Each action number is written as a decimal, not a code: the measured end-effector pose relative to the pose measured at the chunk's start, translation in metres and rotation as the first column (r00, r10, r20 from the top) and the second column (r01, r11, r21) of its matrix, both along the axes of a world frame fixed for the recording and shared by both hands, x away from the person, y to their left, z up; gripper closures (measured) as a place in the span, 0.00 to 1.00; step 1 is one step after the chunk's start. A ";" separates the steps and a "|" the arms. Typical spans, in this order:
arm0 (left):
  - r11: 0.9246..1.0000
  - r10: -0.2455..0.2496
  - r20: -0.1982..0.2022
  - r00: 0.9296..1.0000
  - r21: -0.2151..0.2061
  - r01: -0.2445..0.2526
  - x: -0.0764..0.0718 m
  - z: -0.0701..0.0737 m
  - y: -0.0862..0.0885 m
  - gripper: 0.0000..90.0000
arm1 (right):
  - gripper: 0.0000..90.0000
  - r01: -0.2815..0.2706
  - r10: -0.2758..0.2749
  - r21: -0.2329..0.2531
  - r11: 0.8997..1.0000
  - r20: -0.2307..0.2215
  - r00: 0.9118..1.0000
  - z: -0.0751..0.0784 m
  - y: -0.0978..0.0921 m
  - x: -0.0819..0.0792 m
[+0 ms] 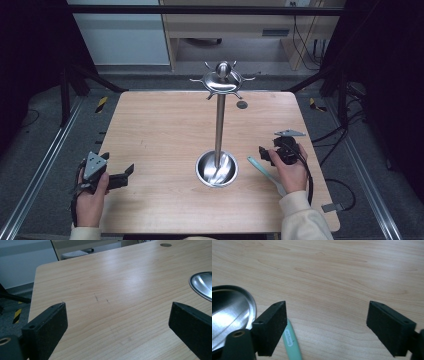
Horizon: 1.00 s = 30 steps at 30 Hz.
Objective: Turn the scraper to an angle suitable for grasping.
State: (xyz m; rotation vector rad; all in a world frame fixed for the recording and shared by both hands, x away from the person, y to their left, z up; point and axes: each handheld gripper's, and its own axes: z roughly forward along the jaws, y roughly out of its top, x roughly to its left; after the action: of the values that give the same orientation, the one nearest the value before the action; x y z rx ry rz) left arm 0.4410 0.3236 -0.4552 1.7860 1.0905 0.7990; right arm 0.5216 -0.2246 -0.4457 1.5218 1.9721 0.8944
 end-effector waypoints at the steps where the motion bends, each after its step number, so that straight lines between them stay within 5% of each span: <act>1: 1.000 0.001 0.001 1.000 -0.001 -0.001 0.000 0.000 0.000 0.02 | 0.13 -0.002 0.002 -0.013 1.000 0.001 1.000 0.000 0.002 0.001; 11: 1.000 -0.002 0.005 1.000 0.004 0.002 0.000 0.001 0.000 0.02 | 0.11 -0.042 0.042 -0.031 0.999 0.003 0.999 0.000 0.012 -0.001; 16: 1.000 -0.001 0.005 1.000 0.007 0.001 0.000 0.001 0.000 0.02 | 0.23 -0.094 0.094 -0.029 0.995 -0.015 0.996 -0.001 0.024 -0.002; 18: 1.000 0.002 0.004 1.000 0.009 -0.002 0.000 0.001 0.001 0.02 | 0.28 -0.130 0.129 -0.066 0.989 -0.020 0.991 -0.002 0.032 -0.003; 22: 1.000 -0.002 0.000 1.000 0.011 0.002 0.001 0.001 0.000 0.02 | 0.40 -0.203 0.201 -0.090 0.975 -0.029 0.979 -0.003 0.044 -0.005; 25: 1.000 -0.004 -0.001 1.000 0.014 0.004 0.001 0.001 -0.001 0.02 | 0.57 -0.293 0.287 -0.089 0.952 -0.068 0.955 -0.006 0.050 -0.007; 30: 1.000 -0.012 -0.006 1.000 0.025 0.012 0.001 0.000 -0.002 0.02 | 0.71 -0.344 0.337 -0.091 0.935 -0.086 0.938 -0.007 0.053 -0.008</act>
State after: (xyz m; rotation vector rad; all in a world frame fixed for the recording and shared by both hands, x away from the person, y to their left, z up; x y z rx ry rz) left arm 0.4424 0.3213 -0.4549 1.8154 1.0769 0.8045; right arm 0.5138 -0.1713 -0.4529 1.1855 2.3409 0.8649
